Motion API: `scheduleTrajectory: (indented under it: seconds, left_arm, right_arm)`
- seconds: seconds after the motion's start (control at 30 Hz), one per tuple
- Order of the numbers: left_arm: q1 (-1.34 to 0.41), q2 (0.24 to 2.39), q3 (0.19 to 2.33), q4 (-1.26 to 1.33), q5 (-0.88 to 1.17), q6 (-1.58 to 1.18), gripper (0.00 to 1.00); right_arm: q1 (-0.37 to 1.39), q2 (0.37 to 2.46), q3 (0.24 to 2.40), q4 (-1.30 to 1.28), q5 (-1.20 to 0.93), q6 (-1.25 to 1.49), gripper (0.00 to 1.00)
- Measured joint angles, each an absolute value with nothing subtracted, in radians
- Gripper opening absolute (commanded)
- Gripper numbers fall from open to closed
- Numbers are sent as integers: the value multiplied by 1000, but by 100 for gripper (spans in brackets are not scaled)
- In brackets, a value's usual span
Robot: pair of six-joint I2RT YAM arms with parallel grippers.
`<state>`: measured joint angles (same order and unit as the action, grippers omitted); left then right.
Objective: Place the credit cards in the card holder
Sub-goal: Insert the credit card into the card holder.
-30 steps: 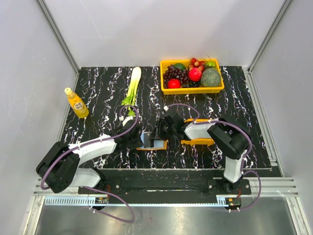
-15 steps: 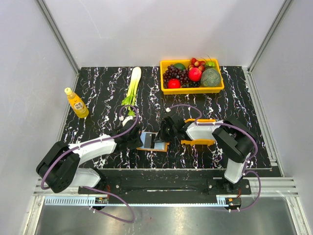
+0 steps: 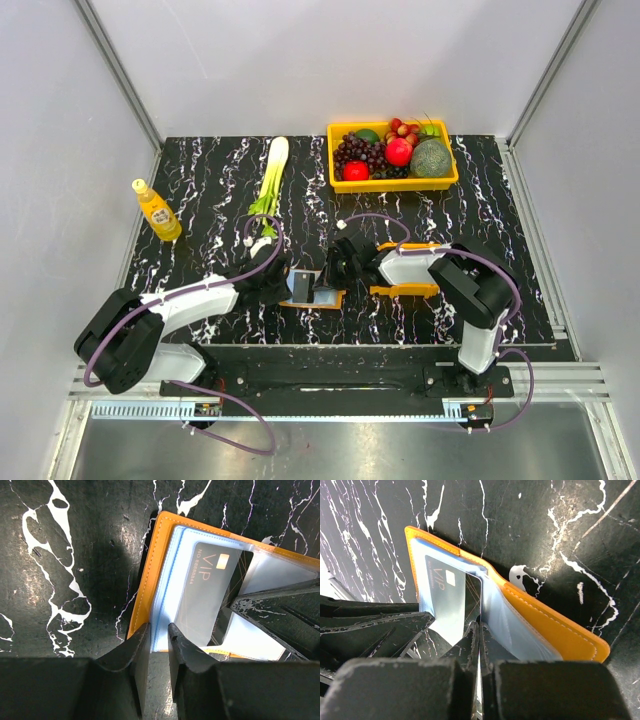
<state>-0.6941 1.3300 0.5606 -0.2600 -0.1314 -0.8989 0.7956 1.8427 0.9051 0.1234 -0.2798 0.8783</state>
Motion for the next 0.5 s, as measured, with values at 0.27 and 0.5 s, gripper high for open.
scheduleTrajectory:
  seconds: [0.27,0.5]
  left_arm:
    - [-694,1330,561,-258,-130,-899,40]
    - [-698,1323,556,-226,-112,-915,49]
  right_arm:
    - [788,1854,905,153,-308,884,1]
    - [788,1855,894,173,-308,901,5]
